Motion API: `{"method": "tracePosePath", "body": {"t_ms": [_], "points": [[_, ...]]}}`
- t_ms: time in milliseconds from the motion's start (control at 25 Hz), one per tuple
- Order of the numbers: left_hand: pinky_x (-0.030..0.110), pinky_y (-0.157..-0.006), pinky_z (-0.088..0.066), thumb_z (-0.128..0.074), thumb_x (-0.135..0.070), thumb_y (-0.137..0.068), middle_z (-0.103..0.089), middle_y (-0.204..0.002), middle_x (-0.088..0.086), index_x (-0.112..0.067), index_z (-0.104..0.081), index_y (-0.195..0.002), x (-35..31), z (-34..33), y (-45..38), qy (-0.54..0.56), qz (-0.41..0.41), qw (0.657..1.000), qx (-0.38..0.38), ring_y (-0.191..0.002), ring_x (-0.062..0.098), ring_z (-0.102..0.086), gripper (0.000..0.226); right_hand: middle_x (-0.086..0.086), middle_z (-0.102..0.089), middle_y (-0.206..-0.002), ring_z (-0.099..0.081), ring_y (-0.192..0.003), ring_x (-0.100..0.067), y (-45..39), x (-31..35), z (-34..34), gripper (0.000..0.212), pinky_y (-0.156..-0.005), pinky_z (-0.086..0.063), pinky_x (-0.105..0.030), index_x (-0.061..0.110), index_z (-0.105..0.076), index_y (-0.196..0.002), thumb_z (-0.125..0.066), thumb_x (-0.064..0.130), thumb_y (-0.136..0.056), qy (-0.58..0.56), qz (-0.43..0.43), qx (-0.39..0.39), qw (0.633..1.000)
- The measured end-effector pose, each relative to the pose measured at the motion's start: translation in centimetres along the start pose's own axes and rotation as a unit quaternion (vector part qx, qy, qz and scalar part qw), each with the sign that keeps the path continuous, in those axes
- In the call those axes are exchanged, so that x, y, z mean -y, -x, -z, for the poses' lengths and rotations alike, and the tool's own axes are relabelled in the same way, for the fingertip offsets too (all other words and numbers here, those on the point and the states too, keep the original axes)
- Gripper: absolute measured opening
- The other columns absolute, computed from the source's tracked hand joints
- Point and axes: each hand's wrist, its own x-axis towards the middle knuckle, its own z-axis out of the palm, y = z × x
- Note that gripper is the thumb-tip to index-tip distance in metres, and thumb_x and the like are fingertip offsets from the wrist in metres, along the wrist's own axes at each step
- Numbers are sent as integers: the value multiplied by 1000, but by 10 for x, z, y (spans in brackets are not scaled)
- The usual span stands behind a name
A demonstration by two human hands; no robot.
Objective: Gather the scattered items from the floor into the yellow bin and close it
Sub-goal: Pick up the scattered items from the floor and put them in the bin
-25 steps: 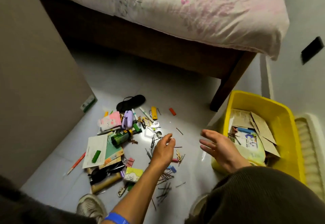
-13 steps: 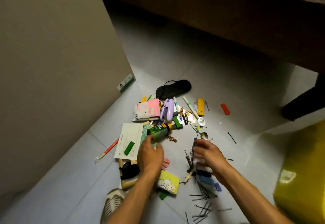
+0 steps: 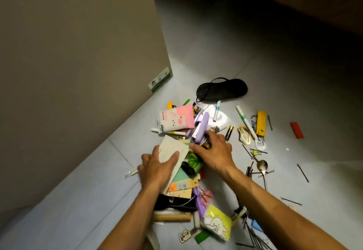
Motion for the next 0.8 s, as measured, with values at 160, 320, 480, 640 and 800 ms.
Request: {"method": "tracePosePath", "body": {"t_ms": [160, 320, 480, 640, 800], "points": [[39, -89, -54, -59, -68, -67, -52, -112, -2, -38, -54, -124, -13, -15, 17, 120, -40, 990, 56, -99, 19, -60, 64, 9, -58, -113, -55, -105, -15, 30, -5, -24, 51, -86, -50, -34, 38, -60, -115, -64, 59, -69, -44, -9, 11, 999], [36, -68, -62, -71, -43, -81, -75, -96, -4, -32, -63, -114, -18, -30, 30, 263, -21, 954, 140, -79, 17, -74, 36, 1, -74, -110, -72, -94, -15, 46, -19, -23, 29, -87, -58, -43, 27, -66, -116, -66, 29, -87, -235, -63, 9, 970], [32, -64, -60, -67, -44, -85, -76, -87, -5, -33, -63, -110, -33, -39, 50, 283, -39, 941, 180, -74, 13, -74, 27, -10, -76, -101, -73, -93, -28, 61, -22, -6, 20, -89, -57, -47, 11, -70, -111, -62, 18, -94, -340, -89, 9, 936], [32, -66, -60, -65, -60, -76, -75, -91, -9, -39, -62, -105, -68, -25, 81, 274, -81, 941, 181, -75, 9, -73, 35, -15, -76, -95, -73, -89, -33, 80, -3, 34, 19, -82, -59, -44, 9, -69, -107, -60, 21, -95, -384, -78, -17, 920], [35, -71, -61, -65, -61, -76, -75, -95, -5, -34, -60, -110, -107, -4, 122, 256, -96, 943, 192, -81, 15, -73, 44, -20, -75, -90, -74, -80, -34, 111, 21, 77, 21, -68, -62, -39, 6, -66, -105, -62, 23, -93, -415, -76, -48, 905]]}}
